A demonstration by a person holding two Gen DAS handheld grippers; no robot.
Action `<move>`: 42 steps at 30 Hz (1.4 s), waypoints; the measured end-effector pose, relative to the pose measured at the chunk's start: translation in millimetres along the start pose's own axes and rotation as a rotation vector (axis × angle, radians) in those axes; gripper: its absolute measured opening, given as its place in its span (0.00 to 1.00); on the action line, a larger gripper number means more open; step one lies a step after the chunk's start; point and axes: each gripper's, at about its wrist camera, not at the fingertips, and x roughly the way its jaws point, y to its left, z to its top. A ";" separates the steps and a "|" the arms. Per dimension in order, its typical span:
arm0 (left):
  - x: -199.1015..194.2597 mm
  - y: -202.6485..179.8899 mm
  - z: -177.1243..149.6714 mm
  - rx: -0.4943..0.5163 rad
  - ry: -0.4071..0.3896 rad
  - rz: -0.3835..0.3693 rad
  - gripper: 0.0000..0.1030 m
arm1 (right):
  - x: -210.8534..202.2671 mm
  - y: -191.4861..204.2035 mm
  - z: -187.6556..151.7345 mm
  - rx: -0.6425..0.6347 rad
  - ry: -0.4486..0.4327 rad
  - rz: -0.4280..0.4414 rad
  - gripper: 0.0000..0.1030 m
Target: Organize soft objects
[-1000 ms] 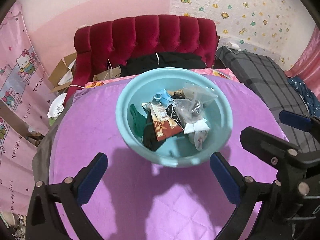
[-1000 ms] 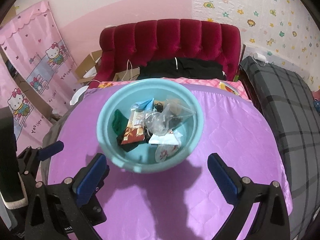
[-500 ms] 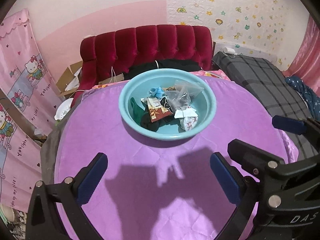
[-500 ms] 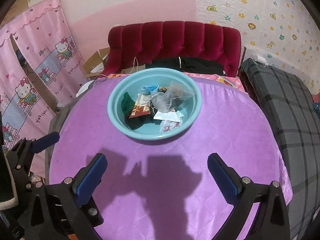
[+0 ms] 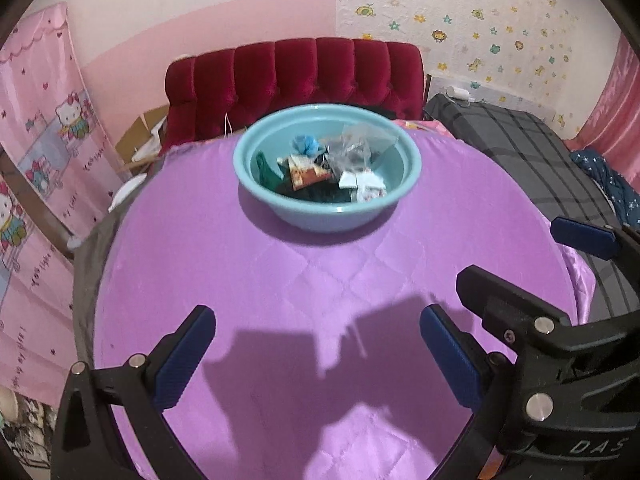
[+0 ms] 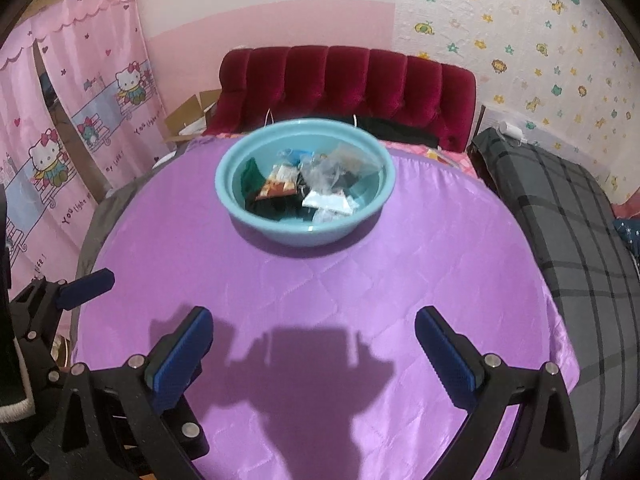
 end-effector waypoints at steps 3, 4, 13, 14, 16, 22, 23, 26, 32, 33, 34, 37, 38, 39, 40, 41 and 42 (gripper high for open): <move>2.2 -1.8 -7.7 -0.007 0.013 -0.002 1.00 | 2.8 -0.8 -8.7 0.014 0.009 0.007 1.00; 2.5 -2.0 -9.0 -0.005 0.017 -0.001 1.00 | 3.4 -1.3 -10.7 0.016 0.012 0.008 1.00; 1.8 -4.3 -13.7 -0.002 0.022 0.013 1.00 | 4.3 -1.3 -14.6 0.026 0.016 0.016 1.00; 2.2 -3.9 -13.5 -0.001 0.024 0.012 1.00 | 4.5 -1.5 -14.6 0.026 0.017 0.015 1.00; 2.2 -4.1 -13.7 0.000 0.024 0.015 1.00 | 4.7 -1.4 -14.0 0.026 0.019 0.017 1.00; 1.9 -3.8 -13.0 0.002 0.022 0.014 1.00 | 3.6 -0.8 -14.3 0.027 0.015 0.015 1.00; 2.1 -3.7 -13.3 0.000 0.021 0.015 1.00 | 3.9 -0.7 -14.7 0.029 0.017 0.017 1.00; 2.4 -4.2 -15.0 0.001 0.026 0.021 1.00 | 5.8 -1.4 -16.3 0.036 0.028 0.023 1.00; 1.3 -4.5 -16.1 0.001 0.028 0.021 1.00 | 5.9 -0.1 -16.8 0.037 0.031 0.021 1.00; 1.1 -4.3 -16.4 0.000 0.030 0.022 1.00 | 5.7 0.1 -16.5 0.036 0.032 0.021 1.00; 1.5 -4.3 -16.7 -0.001 0.031 0.022 1.00 | 5.1 0.5 -16.8 0.035 0.031 0.019 1.00; 0.3 -4.5 -17.9 0.000 0.030 0.023 1.00 | 5.4 1.1 -17.3 0.034 0.034 0.022 1.00; 0.5 -4.4 -18.1 0.000 0.032 0.023 1.00 | 5.6 1.2 -17.6 0.035 0.037 0.023 1.00; 0.4 -4.3 -18.6 -0.001 0.032 0.022 1.00 | 5.8 1.1 -17.5 0.035 0.037 0.023 1.00; 0.0 -4.2 -19.1 -0.002 0.031 0.022 1.00 | 5.4 1.4 -17.7 0.035 0.036 0.023 1.00; -0.3 -4.1 -19.4 -0.001 0.030 0.023 1.00 | 5.6 1.6 -17.7 0.034 0.036 0.022 1.00; -0.4 -3.9 -19.6 -0.002 0.031 0.023 1.00 | 5.7 1.3 -17.6 0.034 0.037 0.023 1.00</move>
